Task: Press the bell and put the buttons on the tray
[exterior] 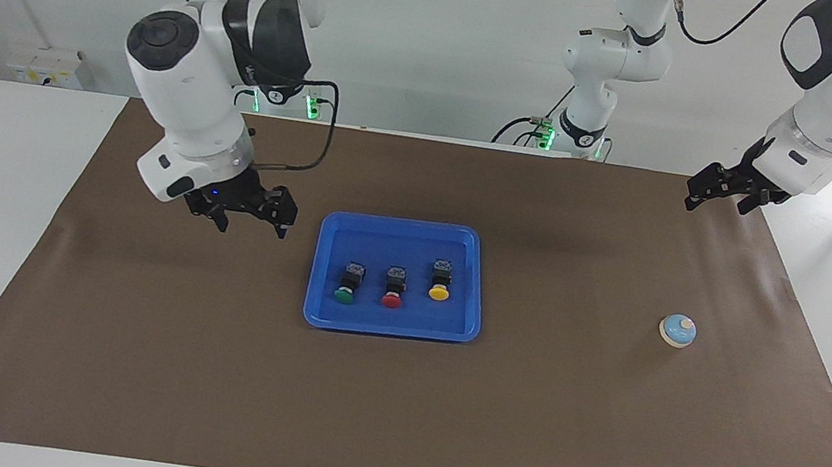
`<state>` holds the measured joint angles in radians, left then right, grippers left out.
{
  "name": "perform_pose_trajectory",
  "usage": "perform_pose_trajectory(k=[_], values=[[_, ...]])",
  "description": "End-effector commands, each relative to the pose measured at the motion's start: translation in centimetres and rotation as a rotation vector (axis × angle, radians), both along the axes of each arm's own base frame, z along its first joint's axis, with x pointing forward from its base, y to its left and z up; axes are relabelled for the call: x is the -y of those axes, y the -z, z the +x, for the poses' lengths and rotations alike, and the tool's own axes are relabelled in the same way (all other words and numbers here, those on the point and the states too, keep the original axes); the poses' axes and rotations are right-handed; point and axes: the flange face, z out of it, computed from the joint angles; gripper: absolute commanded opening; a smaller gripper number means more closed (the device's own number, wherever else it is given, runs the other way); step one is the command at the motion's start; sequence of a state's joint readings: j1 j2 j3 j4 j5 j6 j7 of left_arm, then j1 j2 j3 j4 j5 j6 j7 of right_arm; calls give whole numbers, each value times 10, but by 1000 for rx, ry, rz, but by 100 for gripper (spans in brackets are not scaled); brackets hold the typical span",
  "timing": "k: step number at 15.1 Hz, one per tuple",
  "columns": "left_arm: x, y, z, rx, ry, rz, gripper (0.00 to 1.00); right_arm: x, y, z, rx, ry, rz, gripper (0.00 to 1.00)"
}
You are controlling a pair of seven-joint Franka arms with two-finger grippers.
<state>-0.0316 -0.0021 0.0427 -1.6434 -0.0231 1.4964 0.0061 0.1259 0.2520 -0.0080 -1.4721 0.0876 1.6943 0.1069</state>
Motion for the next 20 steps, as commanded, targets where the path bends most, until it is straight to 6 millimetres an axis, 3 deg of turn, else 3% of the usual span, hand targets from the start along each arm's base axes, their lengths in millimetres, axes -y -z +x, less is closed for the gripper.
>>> perform_pose_trajectory(k=[1,4,7,16,18,20], values=[[-2,-2,-1,-10,-10,1,100,38,-32,-24,-15,-41,10,100],[-2,-2,-1,-10,-10,1,100,66,-67,-65,-7,-52,-1,100],[-2,-2,-1,-10,-10,1,100,75,-83,-104,-3,-49,-57,100],[-3,-5,9,74,-12,2,100,69,-83,-109,-40,-126,-112,100],[-7,0,13,134,-16,2,4,70,-86,-107,-46,-122,-108,100],[-17,31,3,108,-34,2,0,73,-98,-104,-48,-115,-105,100]])
